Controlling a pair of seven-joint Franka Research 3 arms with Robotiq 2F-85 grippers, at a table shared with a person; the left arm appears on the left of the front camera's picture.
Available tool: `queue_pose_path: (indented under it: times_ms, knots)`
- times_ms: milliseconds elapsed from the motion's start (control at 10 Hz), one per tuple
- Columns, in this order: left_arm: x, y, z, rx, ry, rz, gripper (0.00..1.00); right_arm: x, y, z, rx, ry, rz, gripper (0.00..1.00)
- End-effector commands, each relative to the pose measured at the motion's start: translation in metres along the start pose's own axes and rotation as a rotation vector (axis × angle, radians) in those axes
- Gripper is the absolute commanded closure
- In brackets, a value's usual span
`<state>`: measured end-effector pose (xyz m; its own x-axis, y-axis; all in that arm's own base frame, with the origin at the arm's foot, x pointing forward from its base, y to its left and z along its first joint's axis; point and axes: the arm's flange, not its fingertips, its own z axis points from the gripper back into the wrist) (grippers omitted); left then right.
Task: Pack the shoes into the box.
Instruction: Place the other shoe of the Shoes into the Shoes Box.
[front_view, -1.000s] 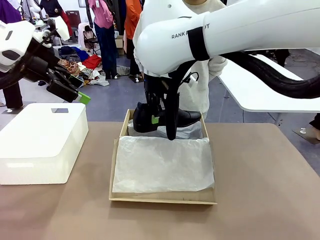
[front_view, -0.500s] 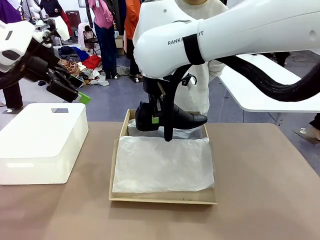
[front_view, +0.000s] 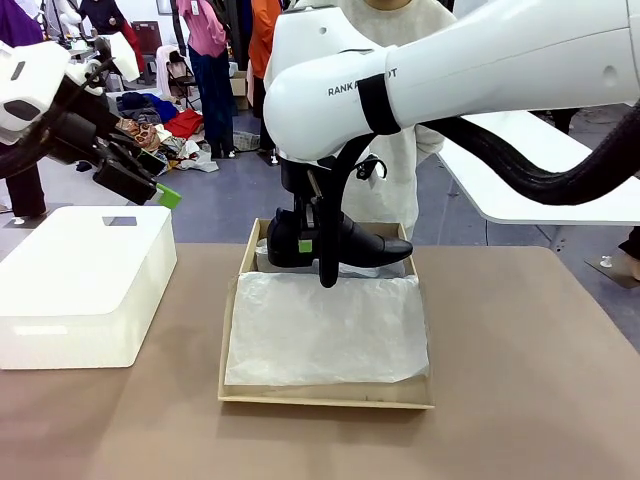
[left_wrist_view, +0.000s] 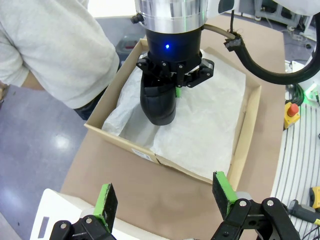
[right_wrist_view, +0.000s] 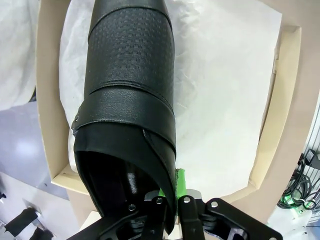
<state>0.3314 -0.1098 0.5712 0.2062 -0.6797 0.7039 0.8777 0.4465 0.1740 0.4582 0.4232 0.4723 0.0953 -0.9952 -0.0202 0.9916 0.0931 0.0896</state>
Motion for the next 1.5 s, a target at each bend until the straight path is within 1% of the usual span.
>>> queue_pose_path:
  times_ms: [0, 200, 800, 1100, 1400]
  knots:
    - [0.000, 0.000, 0.001, -0.009, -0.007, -0.001, 0.00, 0.000, 0.000, 0.003, 0.004, 0.001, 0.000, 1.00]
    - [0.000, 0.000, 0.001, -0.009, -0.007, -0.001, 0.00, 0.000, 0.000, -0.001, -0.001, -0.001, 0.000, 1.00]
    - [0.000, 0.000, 0.001, -0.009, -0.007, -0.001, 0.00, -0.017, 0.015, -0.018, 0.023, 0.031, -0.090, 1.00]
    - [0.000, 0.000, 0.001, -0.009, -0.007, -0.001, 0.00, -0.029, 0.018, -0.028, -0.005, 0.035, -0.087, 1.00]
    - [0.000, 0.000, 0.001, -0.009, -0.007, -0.001, 0.00, -0.035, 0.019, -0.041, -0.005, 0.025, -0.092, 1.00]
